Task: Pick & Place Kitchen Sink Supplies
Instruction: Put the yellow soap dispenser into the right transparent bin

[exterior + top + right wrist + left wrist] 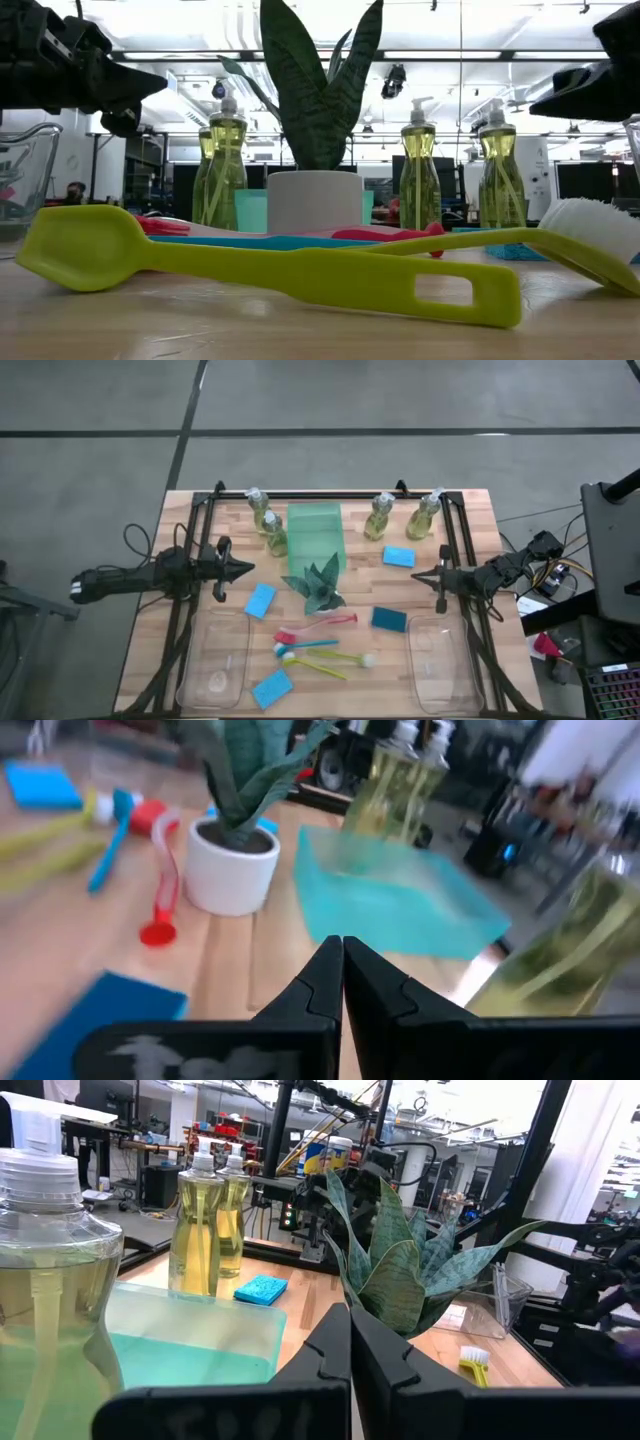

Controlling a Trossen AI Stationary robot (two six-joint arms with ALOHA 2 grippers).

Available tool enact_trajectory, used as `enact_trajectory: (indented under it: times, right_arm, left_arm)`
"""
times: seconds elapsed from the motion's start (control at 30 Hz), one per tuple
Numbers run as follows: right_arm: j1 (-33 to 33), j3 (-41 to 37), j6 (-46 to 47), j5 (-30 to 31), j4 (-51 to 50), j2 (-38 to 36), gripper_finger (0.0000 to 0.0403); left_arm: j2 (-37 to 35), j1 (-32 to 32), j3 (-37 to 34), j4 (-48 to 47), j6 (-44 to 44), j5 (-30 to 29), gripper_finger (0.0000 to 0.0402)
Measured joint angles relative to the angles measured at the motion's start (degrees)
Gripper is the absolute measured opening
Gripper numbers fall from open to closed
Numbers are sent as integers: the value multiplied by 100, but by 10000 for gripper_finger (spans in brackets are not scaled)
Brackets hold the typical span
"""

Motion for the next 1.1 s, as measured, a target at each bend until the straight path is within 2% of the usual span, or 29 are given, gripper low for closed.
enact_trajectory:
  times: [0.2, 0.3, 0.33, 0.53, 0.8, 0.9, 1.1]
  right_arm:
    - [-2, 0, -1001, 4, 4, -2, 9]
    - [-2, -2, -1781, -14, 4, -1, 9]
    - [-2, -2, -1762, -42, 3, -1, 9]
    - [-2, -1, 152, -306, 7, 1, 9]
    - [-2, -41, 3334, -281, 249, 13, 9]
    - [-1, -41, 3361, -18, 442, 17, 9]
    - [-2, -43, 2921, 1167, 946, 24, 9]
  left_arm:
    - [-1, 0, -1, -2, 0, -2, 0]
    - [0, 0, 0, -2, 0, -1, 0]
    - [0, 0, 1, -2, 0, -2, 0]
    - [-1, 0, 0, -2, 1, -1, 0]
    - [0, 0, 1, -20, 0, -2, 0]
    - [1, 0, -1, -31, 0, -2, 0]
    - [-1, 0, -1, -26, 0, -1, 0]
